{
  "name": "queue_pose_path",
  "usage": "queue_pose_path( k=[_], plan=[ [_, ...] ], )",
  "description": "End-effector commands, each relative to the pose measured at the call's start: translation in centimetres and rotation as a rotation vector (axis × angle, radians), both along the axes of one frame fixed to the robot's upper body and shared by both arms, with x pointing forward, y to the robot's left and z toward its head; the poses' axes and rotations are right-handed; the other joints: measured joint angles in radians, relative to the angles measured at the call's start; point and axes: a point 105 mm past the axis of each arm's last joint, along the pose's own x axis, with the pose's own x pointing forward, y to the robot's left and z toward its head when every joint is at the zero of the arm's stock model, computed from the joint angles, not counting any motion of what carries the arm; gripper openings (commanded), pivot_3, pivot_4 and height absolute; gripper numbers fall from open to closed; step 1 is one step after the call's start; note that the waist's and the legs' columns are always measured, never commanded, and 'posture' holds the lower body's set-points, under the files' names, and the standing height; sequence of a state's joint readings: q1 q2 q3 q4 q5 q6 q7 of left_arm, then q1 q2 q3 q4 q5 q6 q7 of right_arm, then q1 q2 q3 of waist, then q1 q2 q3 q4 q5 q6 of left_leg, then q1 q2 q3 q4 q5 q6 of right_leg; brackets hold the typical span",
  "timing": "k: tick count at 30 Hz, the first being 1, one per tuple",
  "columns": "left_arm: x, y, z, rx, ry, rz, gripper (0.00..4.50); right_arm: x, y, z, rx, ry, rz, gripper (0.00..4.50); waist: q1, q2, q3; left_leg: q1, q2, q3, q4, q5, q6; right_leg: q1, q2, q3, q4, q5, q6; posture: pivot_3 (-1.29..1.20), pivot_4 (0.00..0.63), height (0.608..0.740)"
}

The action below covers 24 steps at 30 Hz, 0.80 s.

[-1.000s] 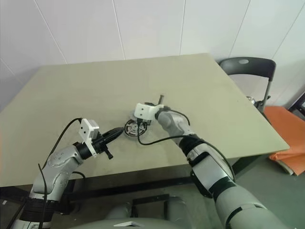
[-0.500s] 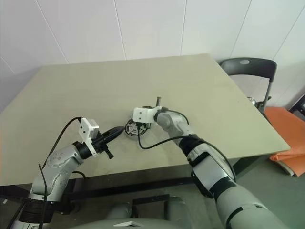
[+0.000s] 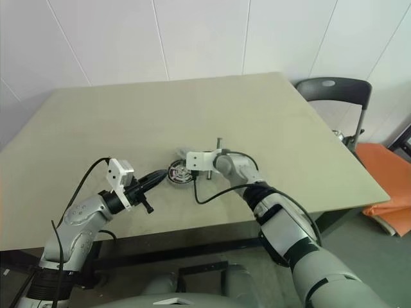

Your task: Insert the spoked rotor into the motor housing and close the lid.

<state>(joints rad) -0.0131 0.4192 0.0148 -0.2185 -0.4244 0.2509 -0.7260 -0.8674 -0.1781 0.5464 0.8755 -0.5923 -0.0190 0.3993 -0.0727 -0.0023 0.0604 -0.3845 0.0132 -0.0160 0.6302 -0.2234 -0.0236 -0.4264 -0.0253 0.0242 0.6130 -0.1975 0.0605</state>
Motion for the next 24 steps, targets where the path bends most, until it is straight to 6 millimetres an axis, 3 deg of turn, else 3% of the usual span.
queue_pose_path(
  k=[1, 14, 19, 24],
  plan=[
    [0.0, 0.0, 1.4, -0.004, -0.056, -0.008, 0.0, -0.1, 1.1, 1.1, 0.104, 0.031, 0.001, 0.04, 0.0, 0.0, 0.0, 0.0, 0.0, 0.0, 0.0, 0.0, 0.0, 0.0, 0.0, 0.0, 0.0, 0.0, 0.0, 0.0, 0.0, 0.74],
    [0.0, 0.2, 1.0, -0.001, -0.045, -0.002, 0.0, 0.8, 1.5, 3.1, 0.402, 0.097, -0.105, 0.04, -0.001, 0.0, 0.0, 0.0, 0.0, 0.0, 0.0, 0.0, 0.0, 0.0, 0.0, 0.0, 0.0, 0.0, 0.0, 0.0, 0.0, 0.74],
    [0.1, 0.2, 1.0, 0.003, -0.044, 0.0, 0.0, -1.0, 2.8, 2.6, 0.537, 0.345, -0.042, 0.04, 0.0, 0.0, 0.0, 0.0, 0.0, 0.0, 0.0, 0.0, 0.0, 0.0, 0.0, 0.0, 0.0, 0.0, 0.0, 0.0, 0.0, 0.74],
    [0.1, 0.4, 0.9, 0.006, -0.042, 0.003, 0.0, -1.7, 2.8, 2.8, 0.556, 0.402, -0.007, 0.04, -0.005, 0.0, 0.0, 0.001, 0.0, 0.0, -0.001, 0.0, 0.0, 0.0, 0.001, 0.0, 0.0, 0.0, 0.0, 0.0, 0.0, 0.74]
  ],
)
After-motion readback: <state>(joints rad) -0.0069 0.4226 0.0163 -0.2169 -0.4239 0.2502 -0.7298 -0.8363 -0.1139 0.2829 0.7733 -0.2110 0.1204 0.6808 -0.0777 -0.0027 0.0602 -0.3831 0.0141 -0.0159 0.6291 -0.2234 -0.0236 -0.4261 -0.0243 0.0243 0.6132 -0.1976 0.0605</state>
